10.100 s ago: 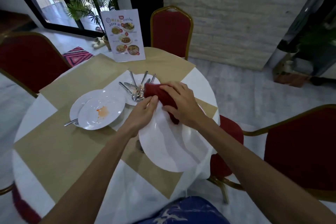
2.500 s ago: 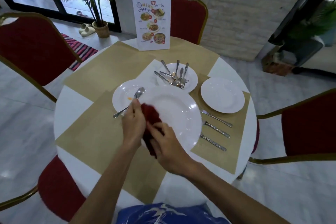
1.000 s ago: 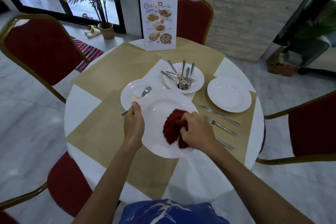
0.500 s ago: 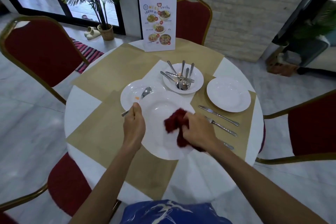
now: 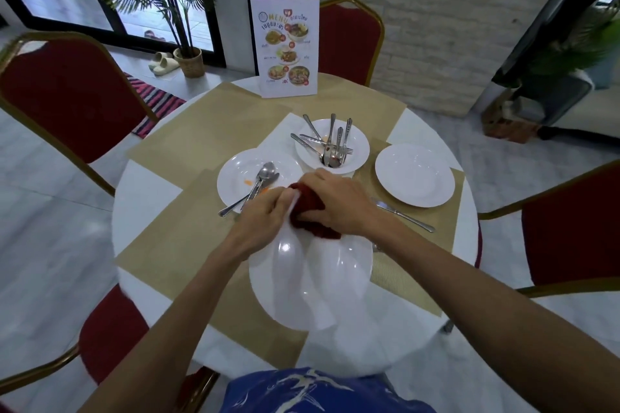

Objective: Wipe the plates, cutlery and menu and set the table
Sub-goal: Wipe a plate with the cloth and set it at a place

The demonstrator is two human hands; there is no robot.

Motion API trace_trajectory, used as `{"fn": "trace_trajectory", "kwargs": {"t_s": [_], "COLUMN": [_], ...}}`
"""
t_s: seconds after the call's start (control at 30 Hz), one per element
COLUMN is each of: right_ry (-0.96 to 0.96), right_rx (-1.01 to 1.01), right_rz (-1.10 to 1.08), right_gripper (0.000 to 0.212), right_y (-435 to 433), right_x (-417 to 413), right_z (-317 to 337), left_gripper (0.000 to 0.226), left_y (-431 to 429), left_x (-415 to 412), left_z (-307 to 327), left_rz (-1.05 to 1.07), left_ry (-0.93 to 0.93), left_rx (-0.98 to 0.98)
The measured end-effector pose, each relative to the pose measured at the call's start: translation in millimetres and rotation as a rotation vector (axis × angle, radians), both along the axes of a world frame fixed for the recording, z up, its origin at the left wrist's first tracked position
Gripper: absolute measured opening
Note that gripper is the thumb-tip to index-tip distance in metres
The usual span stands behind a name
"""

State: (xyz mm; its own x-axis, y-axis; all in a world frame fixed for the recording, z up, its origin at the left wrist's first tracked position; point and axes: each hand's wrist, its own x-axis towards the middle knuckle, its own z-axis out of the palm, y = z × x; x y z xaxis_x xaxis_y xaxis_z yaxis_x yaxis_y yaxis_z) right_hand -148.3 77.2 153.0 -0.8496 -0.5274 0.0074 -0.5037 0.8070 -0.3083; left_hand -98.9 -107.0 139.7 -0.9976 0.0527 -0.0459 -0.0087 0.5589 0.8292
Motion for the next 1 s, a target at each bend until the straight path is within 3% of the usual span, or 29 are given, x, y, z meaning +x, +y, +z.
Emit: {"fn": "trace_trajectory", "kwargs": {"t_s": [0.1,0.17,0.23,0.3,0.37,0.5,0.6,0.67,0.8,0.9,1.0], "right_ry": [-0.159,-0.338,-0.660,-1.009,-1.150,-0.805,-0.577,-0.566,-0.489,-0.302,-0.149], "right_rx": [-0.306,-0.701,-1.111,-1.435,-1.565,-1.348,-1.058,-0.817,-0.250,0.083,0.053], "right_rz": [-0.455,-0.784,-1.071,-1.193,-1.209,-1.094,-0.800,-0.553,-0.174,0.049,0.049], "right_gripper": [0.063,0.055,0.043,0.041,0.040,0.036,0.023,0.024,0.027,0.036,0.037], "right_y": [26.6,27.7,5.6,-26.5,-44.9,-13.4,23.5,41.4,38.6,8.1,-1.8], "right_x": [-0.4,12.4,31.8,51.6,64.8,48.5,33.4,21.8,-1.3,-5.6,-9.8], "right_z": [-15.8,-38.1,-66.1,-87.8,-92.7,-73.7,-38.0,-17.0,14.8,35.1,35.4], "left_gripper": [0.044,0.044,0.041,0.036,0.031,0.027,0.029,0.038,0.036,0.050,0.047], "left_y": [-12.6,-9.1,9.9,32.1,42.4,20.9,-13.3,-35.8,-49.0,-39.9,-35.5], "left_x": [-2.5,-5.7,-5.0,-0.3,7.5,23.1,18.4,10.3,4.6,5.5,6.7], "left_z": [14.1,21.5,21.5,15.6,6.3,-18.5,-25.2,-20.9,0.5,9.0,8.8], "left_rz": [0.182,0.337,0.500,0.638,0.716,0.644,0.516,0.403,0.069,-0.093,-0.036], "left_ry": [0.121,0.209,0.242,0.253,0.245,0.109,-0.095,-0.190,-0.375,-0.335,-0.113], "left_rx": [0.059,0.147,0.224,0.313,0.401,0.563,0.729,0.795,0.525,0.246,0.123]}}
